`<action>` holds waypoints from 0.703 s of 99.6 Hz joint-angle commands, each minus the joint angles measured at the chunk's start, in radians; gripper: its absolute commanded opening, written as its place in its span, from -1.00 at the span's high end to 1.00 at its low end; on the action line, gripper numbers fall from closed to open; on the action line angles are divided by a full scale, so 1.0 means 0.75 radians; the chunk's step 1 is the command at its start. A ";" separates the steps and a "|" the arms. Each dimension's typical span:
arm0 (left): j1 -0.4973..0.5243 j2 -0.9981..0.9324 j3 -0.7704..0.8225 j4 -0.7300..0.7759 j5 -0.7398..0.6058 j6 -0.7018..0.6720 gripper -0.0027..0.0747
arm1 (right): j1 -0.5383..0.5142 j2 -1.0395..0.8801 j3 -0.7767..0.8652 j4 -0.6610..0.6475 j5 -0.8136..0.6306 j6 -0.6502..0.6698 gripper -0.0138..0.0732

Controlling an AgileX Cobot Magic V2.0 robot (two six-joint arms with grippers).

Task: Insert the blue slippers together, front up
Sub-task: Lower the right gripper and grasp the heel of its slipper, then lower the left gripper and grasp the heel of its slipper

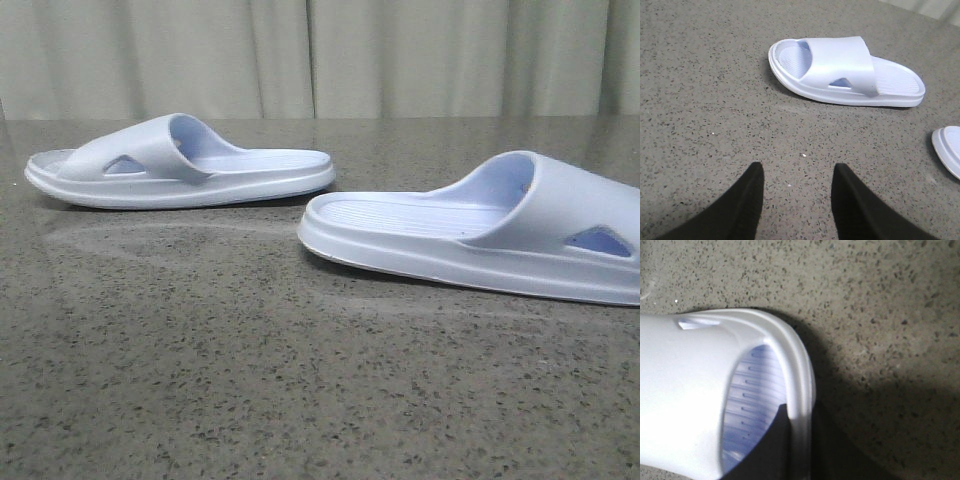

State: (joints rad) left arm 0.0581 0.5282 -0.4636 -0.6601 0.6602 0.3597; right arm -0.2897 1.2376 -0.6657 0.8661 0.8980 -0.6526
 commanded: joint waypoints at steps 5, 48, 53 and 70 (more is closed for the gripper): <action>0.003 0.091 -0.049 -0.100 -0.107 0.016 0.21 | -0.005 -0.015 -0.034 0.032 0.015 -0.029 0.93; 0.012 0.736 -0.281 -0.790 -0.093 0.543 0.21 | -0.005 -0.015 -0.034 0.053 0.007 -0.030 0.93; 0.018 0.818 -0.318 -0.861 -0.064 0.599 0.21 | -0.005 -0.015 -0.034 0.053 0.007 -0.030 0.93; 0.046 1.075 -0.451 -0.973 0.006 0.682 0.21 | -0.005 -0.015 -0.034 0.056 0.007 -0.032 0.93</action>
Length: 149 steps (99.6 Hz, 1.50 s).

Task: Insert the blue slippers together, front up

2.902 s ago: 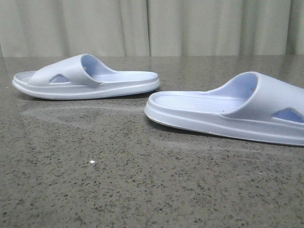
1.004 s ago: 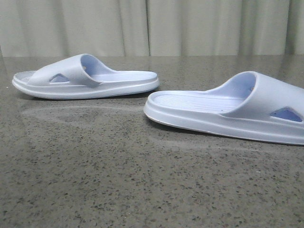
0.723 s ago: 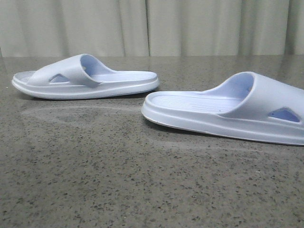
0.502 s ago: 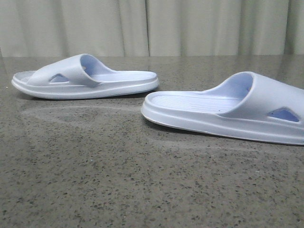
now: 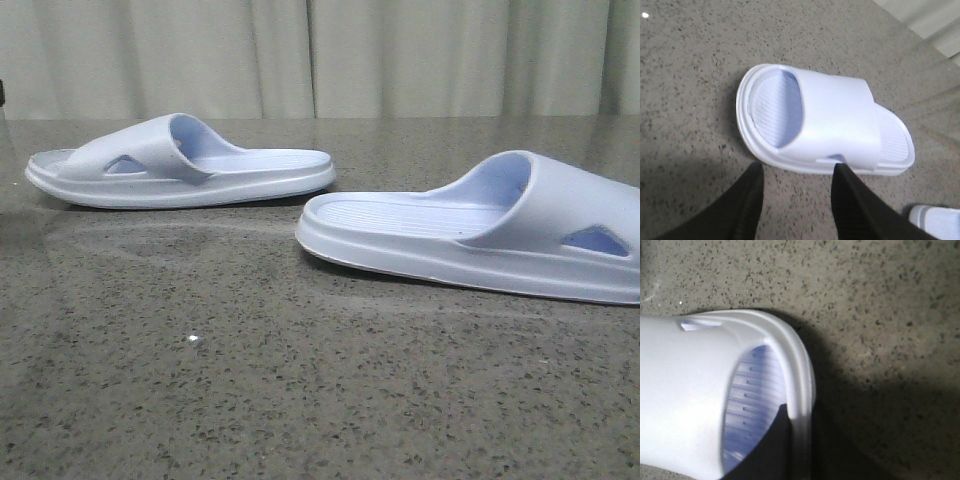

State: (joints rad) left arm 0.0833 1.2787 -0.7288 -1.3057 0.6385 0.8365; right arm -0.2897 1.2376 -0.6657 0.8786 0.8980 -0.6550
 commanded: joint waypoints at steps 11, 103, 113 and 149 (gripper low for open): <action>0.015 0.191 -0.183 -0.112 0.053 0.049 0.21 | -0.005 -0.015 -0.034 0.039 0.004 -0.032 0.93; 0.015 0.462 -0.306 -0.154 0.220 0.182 0.80 | -0.005 -0.015 -0.034 0.039 0.001 -0.041 0.93; 0.015 0.462 -0.306 -0.157 0.239 0.182 0.89 | -0.005 -0.015 -0.034 0.039 0.001 -0.041 0.93; 0.128 0.276 -0.302 -0.122 0.324 0.182 0.89 | -0.005 -0.018 -0.098 0.067 0.038 -0.041 0.93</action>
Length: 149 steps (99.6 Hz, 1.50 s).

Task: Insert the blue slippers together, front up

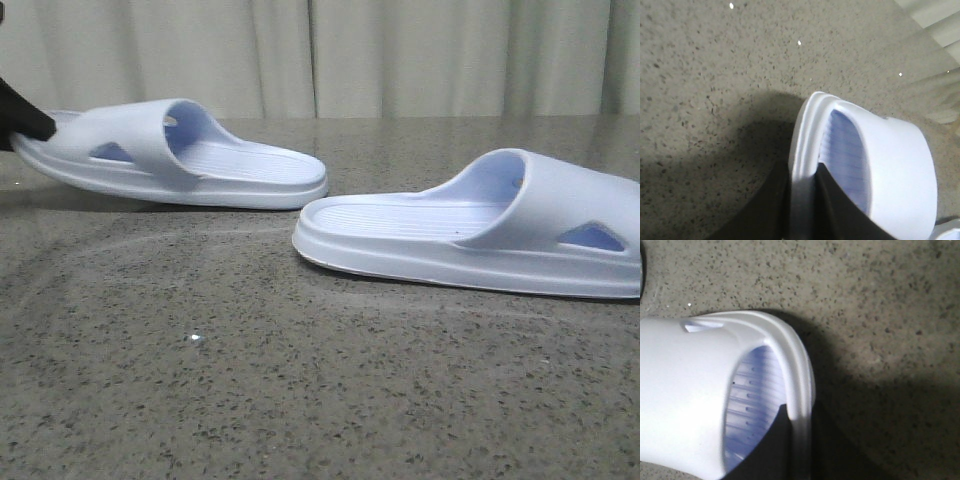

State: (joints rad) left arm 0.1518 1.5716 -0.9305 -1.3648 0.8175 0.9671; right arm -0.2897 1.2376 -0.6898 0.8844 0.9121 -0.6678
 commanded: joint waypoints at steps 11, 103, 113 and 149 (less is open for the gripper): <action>0.100 -0.210 -0.030 -0.030 0.156 -0.003 0.89 | -0.005 -0.018 -0.125 0.079 0.059 -0.024 0.93; 0.335 -0.486 0.213 -0.093 0.422 -0.103 0.89 | 0.079 0.003 -0.358 0.538 0.255 -0.221 0.93; 0.335 -0.486 0.237 -0.141 0.458 -0.098 0.89 | 0.116 0.036 -0.358 0.540 0.233 -0.247 0.93; 0.335 -0.486 0.248 -0.240 0.600 -0.106 0.89 | 0.138 0.185 -0.358 0.663 0.246 -0.357 0.93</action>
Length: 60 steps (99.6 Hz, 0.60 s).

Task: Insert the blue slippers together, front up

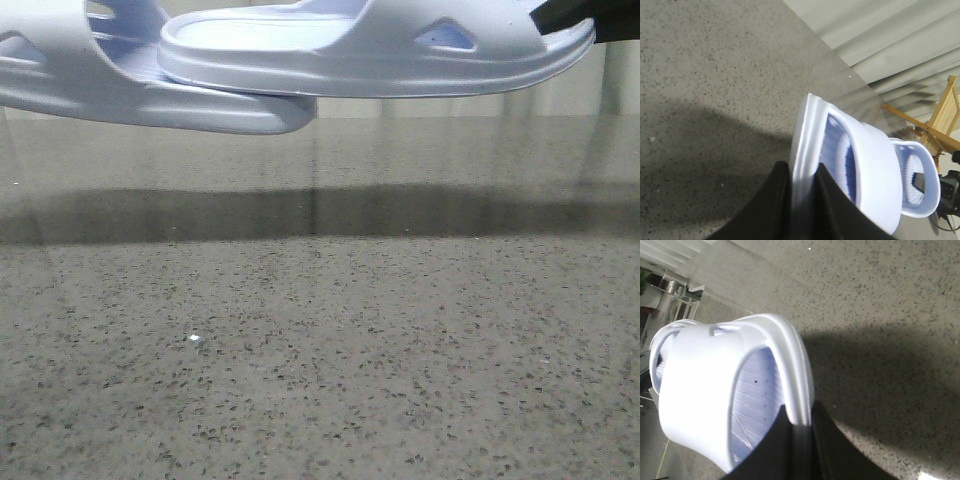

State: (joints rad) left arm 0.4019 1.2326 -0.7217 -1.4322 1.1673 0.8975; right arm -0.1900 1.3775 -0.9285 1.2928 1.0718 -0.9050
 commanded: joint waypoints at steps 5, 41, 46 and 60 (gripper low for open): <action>0.002 -0.034 -0.030 -0.153 0.133 -0.018 0.89 | 0.005 0.017 -0.039 0.134 0.042 -0.070 0.93; -0.069 -0.034 -0.030 -0.180 0.133 -0.028 0.89 | 0.083 0.163 -0.039 0.284 0.080 -0.230 0.93; -0.091 -0.034 -0.030 -0.187 0.133 -0.028 0.89 | 0.107 0.184 -0.039 0.306 0.080 -0.247 0.93; -0.136 -0.034 -0.030 -0.201 0.124 -0.028 0.89 | 0.163 0.239 -0.039 0.370 0.080 -0.291 0.93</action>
State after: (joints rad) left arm 0.3255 1.2326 -0.7217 -1.4885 1.1631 0.8894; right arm -0.0887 1.5683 -0.9285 1.4732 1.0870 -1.0864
